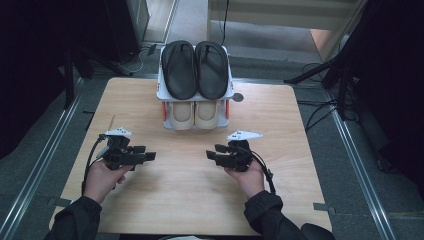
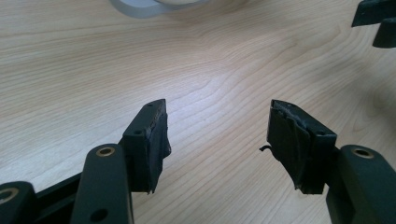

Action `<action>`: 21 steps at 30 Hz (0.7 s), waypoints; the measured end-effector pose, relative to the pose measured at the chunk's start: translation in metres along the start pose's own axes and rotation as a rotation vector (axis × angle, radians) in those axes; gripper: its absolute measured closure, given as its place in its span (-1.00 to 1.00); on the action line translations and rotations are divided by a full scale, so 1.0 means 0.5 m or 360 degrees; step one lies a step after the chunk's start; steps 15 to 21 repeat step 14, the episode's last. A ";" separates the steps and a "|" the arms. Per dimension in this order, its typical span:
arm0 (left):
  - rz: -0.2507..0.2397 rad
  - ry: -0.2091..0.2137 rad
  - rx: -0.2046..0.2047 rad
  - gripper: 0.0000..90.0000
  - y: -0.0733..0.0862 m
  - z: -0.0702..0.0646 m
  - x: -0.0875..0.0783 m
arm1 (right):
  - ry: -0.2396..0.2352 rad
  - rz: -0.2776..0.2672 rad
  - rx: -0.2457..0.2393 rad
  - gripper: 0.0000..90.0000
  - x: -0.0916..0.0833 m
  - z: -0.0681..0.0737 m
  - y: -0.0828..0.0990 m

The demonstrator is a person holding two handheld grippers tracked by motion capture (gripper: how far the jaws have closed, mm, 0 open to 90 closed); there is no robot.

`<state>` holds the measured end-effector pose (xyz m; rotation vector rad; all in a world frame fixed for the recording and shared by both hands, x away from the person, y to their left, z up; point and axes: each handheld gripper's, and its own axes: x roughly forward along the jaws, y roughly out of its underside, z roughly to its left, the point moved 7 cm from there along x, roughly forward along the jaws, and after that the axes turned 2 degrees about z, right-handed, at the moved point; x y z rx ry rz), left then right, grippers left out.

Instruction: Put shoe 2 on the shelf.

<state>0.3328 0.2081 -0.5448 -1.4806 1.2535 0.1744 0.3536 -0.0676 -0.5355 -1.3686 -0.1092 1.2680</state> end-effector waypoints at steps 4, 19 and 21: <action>0.0012 0.0001 0.0026 -0.15 -0.006 -0.007 0.009 | 0.0008 0.0001 0.0002 0.14 -0.003 -0.005 0.007; 0.0029 -0.0046 0.0054 -0.22 -0.014 -0.012 0.027 | 0.0006 -0.0015 -0.0073 0.08 -0.014 -0.006 0.011; 0.0029 -0.0046 0.0054 -0.22 -0.014 -0.012 0.027 | 0.0006 -0.0015 -0.0073 0.08 -0.014 -0.006 0.011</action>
